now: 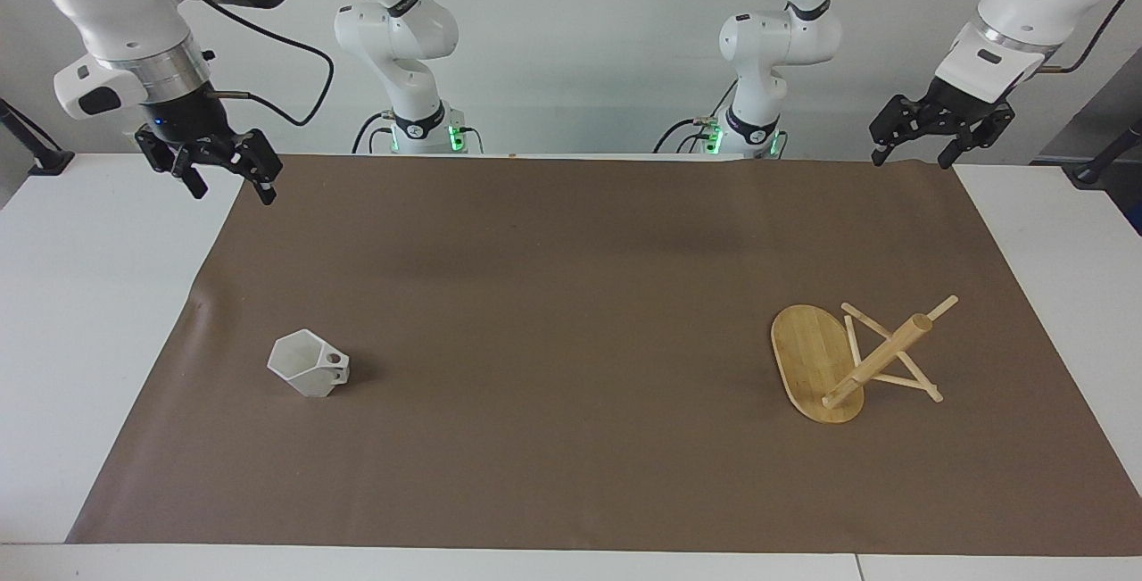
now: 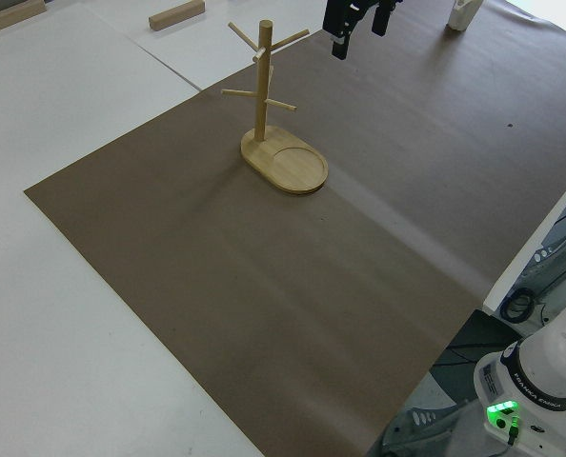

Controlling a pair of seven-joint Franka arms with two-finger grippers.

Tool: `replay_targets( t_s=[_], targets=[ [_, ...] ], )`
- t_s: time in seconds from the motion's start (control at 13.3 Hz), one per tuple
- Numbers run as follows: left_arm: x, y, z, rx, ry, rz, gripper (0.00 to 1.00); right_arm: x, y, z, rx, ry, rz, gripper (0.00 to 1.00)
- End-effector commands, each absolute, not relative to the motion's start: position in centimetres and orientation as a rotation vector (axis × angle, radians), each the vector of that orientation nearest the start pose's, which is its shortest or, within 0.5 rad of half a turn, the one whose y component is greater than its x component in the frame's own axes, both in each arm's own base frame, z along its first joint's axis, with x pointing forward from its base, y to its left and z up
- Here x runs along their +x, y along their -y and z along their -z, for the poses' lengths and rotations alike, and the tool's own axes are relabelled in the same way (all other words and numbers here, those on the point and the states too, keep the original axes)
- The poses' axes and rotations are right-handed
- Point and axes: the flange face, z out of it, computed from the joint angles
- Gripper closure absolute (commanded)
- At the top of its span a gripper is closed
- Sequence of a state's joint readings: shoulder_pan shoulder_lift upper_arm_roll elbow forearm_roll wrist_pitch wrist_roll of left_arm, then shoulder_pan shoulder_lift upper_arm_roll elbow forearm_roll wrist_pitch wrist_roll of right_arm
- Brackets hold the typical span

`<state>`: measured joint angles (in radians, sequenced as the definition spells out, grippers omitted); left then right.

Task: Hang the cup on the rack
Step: 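Reach the right gripper toward the white hexagonal cup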

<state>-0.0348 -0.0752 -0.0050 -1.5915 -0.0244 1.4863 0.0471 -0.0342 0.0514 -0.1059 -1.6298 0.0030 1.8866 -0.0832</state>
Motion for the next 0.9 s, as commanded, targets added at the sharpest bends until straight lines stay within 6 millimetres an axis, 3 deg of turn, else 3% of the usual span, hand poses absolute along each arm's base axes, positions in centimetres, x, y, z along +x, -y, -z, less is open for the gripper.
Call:
replay_targets(
  t_s=[0.0, 0.53, 0.67, 0.82],
  targets=[
    [51.4, 2.1, -64.8, -3.144, -0.126, -0.048, 0.00, 60.4, 8.6, -57.3, -3.153, -0.059, 0.335, 0.00],
    [51.4, 2.2, -64.8, -3.144, -0.128, -0.046, 0.00, 64.5, 9.1, -49.4, -3.169, -0.059, 0.308, 0.00],
    [51.4, 2.2, -64.8, -3.144, -0.128, -0.046, 0.00, 65.0, 10.1, -47.6, -3.174, -0.077, 0.302, 0.00],
    [51.4, 2.1, -64.8, -3.144, -0.126, -0.046, 0.00, 65.7, 10.6, -46.0, -3.185, 0.031, 0.314, 0.00]
  ],
)
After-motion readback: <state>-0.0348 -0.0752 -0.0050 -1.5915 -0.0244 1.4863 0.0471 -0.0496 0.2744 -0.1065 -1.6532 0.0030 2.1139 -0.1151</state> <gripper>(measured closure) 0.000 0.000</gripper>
